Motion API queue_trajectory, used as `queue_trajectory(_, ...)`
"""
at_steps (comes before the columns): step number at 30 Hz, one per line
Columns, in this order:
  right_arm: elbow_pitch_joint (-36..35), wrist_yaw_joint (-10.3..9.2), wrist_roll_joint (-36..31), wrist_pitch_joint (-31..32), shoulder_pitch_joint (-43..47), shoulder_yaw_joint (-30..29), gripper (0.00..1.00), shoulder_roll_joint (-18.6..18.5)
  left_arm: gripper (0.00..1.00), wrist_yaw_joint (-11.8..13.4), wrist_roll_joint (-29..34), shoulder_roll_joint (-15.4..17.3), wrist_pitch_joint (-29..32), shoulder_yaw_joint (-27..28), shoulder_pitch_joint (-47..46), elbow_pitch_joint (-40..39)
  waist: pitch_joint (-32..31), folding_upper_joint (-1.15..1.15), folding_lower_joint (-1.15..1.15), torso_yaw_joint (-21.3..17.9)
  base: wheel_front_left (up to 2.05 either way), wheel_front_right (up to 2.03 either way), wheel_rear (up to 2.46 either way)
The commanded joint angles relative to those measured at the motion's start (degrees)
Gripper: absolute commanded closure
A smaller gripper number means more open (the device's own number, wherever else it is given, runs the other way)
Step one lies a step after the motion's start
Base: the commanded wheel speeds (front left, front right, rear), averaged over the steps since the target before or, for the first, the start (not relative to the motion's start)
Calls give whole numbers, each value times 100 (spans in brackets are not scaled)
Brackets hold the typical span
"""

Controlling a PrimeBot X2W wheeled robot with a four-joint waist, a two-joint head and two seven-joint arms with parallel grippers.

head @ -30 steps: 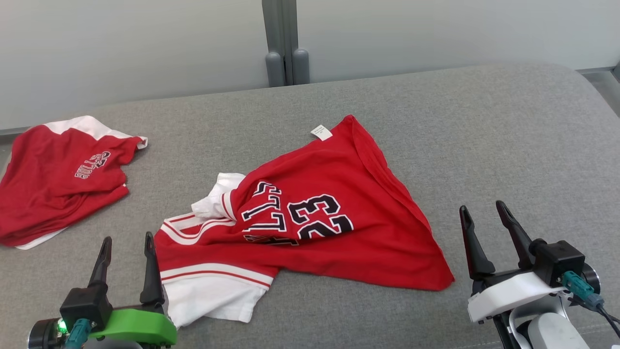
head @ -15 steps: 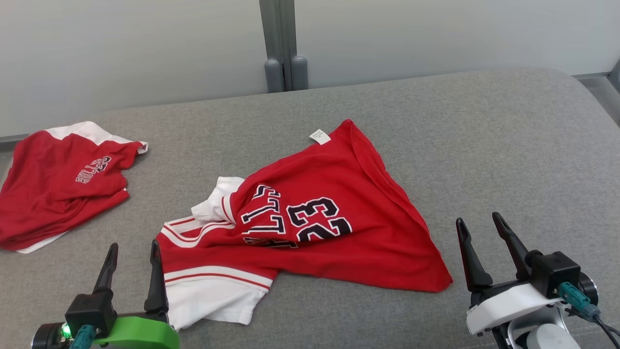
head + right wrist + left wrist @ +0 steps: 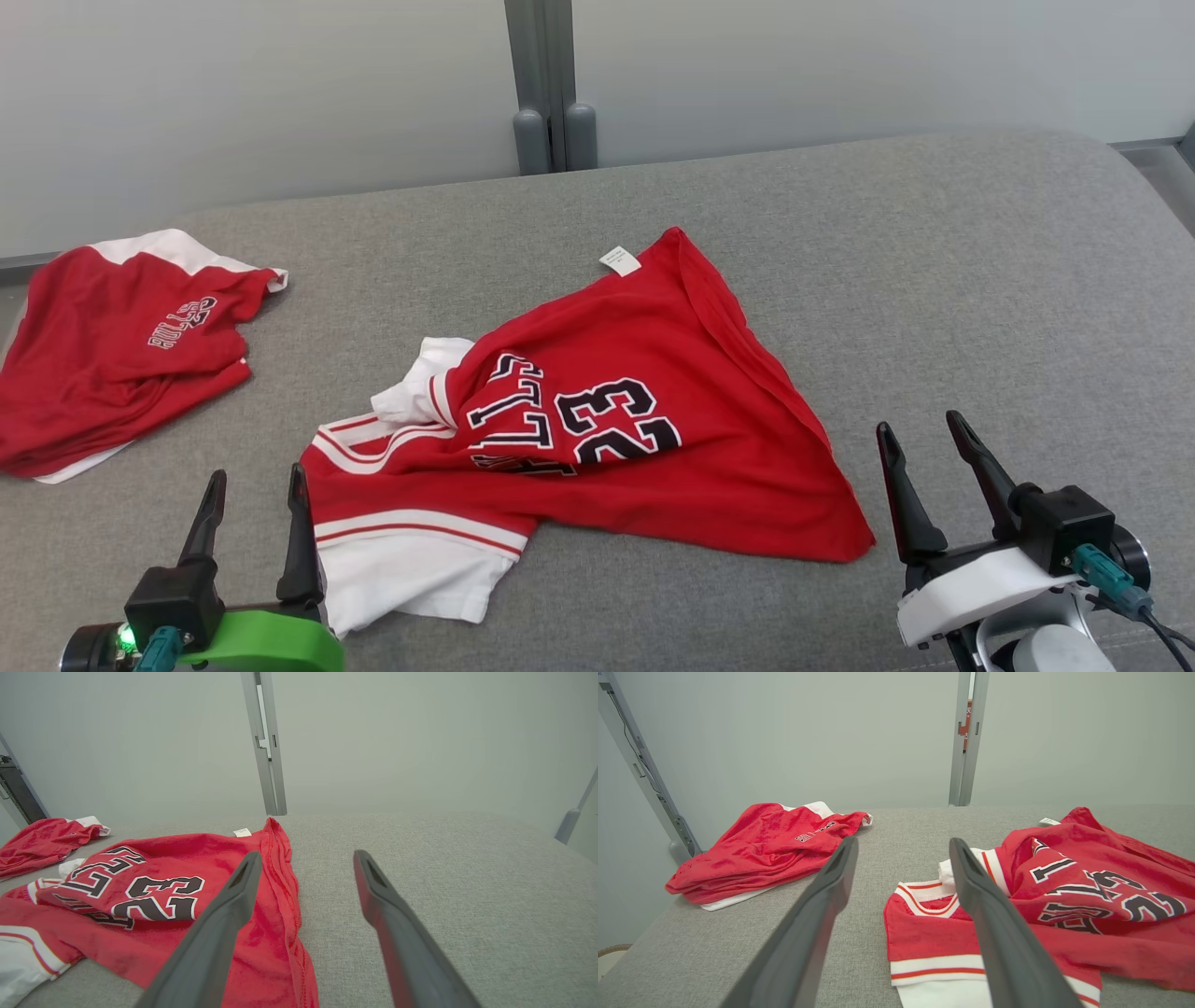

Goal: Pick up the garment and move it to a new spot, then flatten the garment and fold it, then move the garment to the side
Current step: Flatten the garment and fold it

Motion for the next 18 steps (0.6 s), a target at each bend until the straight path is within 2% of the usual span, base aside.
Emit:
queue_trajectory(1,12,-8,-24,-17,42,0,0,6,0,3,44,39,5,33,60,12,0,0,0,0,0,0,0)
queue_trajectory(18,53,-8,-21,-17,37,35,0,15,0,16,63,36,5,58,74,61,-15,0,0,-10,0,0,0)
